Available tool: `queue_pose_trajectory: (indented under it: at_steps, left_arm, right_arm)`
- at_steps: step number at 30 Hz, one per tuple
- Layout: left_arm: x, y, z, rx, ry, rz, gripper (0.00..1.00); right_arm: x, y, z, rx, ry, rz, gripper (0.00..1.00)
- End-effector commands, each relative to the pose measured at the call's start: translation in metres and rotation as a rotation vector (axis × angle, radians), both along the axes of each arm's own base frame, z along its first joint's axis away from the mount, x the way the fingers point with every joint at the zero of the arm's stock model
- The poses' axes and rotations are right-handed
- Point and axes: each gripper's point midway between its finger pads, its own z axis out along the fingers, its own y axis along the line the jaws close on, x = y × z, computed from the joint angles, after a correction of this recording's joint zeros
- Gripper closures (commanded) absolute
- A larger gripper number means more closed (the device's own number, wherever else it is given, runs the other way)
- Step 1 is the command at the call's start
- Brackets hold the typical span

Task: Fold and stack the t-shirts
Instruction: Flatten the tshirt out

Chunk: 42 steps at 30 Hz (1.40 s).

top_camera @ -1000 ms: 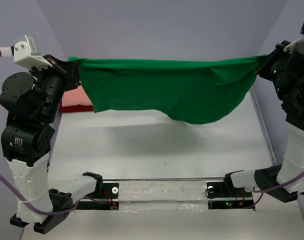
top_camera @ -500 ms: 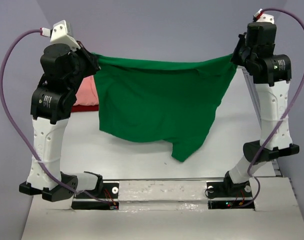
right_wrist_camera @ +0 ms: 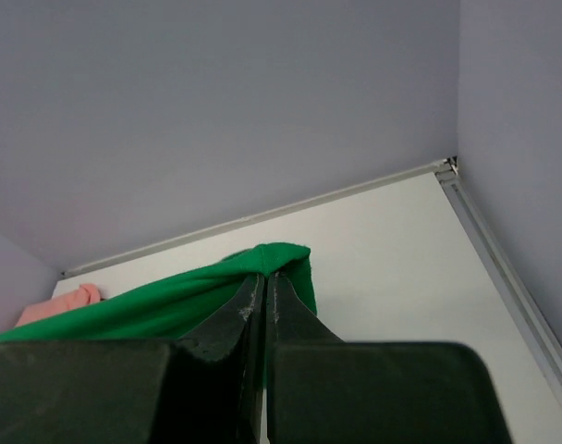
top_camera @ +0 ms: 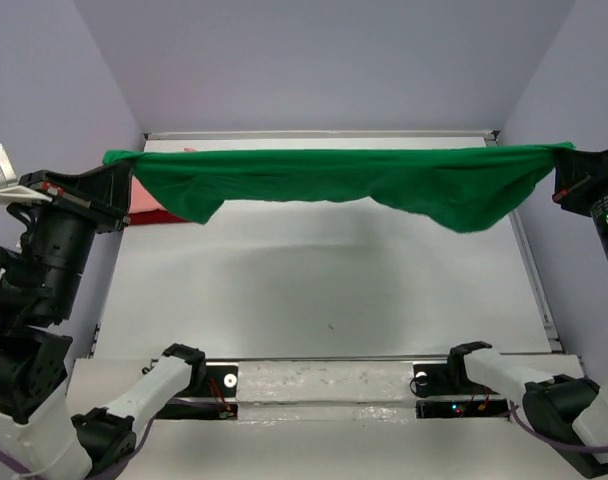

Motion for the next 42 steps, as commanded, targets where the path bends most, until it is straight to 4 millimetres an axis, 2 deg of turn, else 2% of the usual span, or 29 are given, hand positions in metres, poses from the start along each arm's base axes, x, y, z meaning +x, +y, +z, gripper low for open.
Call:
queue_pose_trajectory:
  at_steps: [1,4,8,10,12,14,17,18,20,21,22,23,25,29,33,38,42]
  left_arm:
    - [0.0,0.007,-0.006,-0.006,0.019,0.038,1.0]
    - [0.003,0.004,-0.01,-0.002,0.034,0.027,1.0]
    - [0.015,-0.003,-0.011,0.009,0.048,0.008,1.0]
    - [0.037,-0.012,-0.018,0.022,0.09,-0.001,1.0]
    - [0.05,-0.016,-0.02,0.03,0.105,-0.006,1.0]
    - [0.064,-0.021,-0.025,0.045,0.131,-0.008,1.0]
    - [0.106,-0.037,-0.045,0.08,0.216,-0.02,1.0]
    - [0.112,-0.041,-0.045,0.088,0.218,-0.028,1.0]
    - [0.125,-0.048,-0.048,0.107,0.235,-0.029,1.0]
    - [0.134,-0.053,-0.048,0.116,0.242,-0.028,1.0]
    - [0.139,-0.058,-0.049,0.129,0.246,-0.019,1.0]
    - [0.139,-0.061,-0.048,0.133,0.24,-0.019,1.0]
    - [0.134,-0.066,-0.04,0.134,0.221,-0.021,1.0]
    - [0.115,-0.065,-0.032,0.12,0.205,-0.027,1.0]
    - [0.096,-0.06,-0.038,0.1,0.217,-0.032,1.0]
    - [0.069,-0.05,-0.043,0.072,0.221,-0.045,1.0]
    - [0.054,-0.038,-0.059,0.067,0.25,-0.024,1.0]
  right_arm:
    - [0.007,-0.001,-0.014,-0.004,0.055,-0.017,1.0]
    - [0.004,-0.001,-0.01,-0.003,0.042,-0.011,1.0]
    - [0.019,0.003,-0.019,-0.014,0.08,-0.007,1.0]
    - [0.037,0.006,-0.025,-0.028,0.107,-0.008,1.0]
    - [0.057,0.009,-0.031,-0.042,0.136,-0.009,1.0]
    - [0.071,0.011,-0.028,-0.053,0.136,-0.01,1.0]
    - [0.103,0.017,-0.032,-0.075,0.161,-0.007,1.0]
    - [0.123,0.022,-0.042,-0.089,0.204,0.0,1.0]
    - [0.137,0.027,-0.046,-0.09,0.222,0.012,1.0]
    - [0.139,0.029,-0.038,-0.085,0.201,0.022,1.0]
    - [0.15,0.031,-0.042,-0.09,0.211,0.022,1.0]
    - [0.152,0.031,-0.04,-0.09,0.209,0.019,1.0]
    - [0.151,0.031,-0.033,-0.085,0.186,0.023,1.0]
    - [0.14,0.032,-0.03,-0.083,0.176,0.032,1.0]
    - [0.11,0.024,-0.022,-0.076,0.145,0.021,1.0]
    - [0.084,0.021,-0.033,-0.062,0.166,0.031,1.0]
    - [0.053,0.017,-0.039,-0.046,0.159,0.036,1.0]
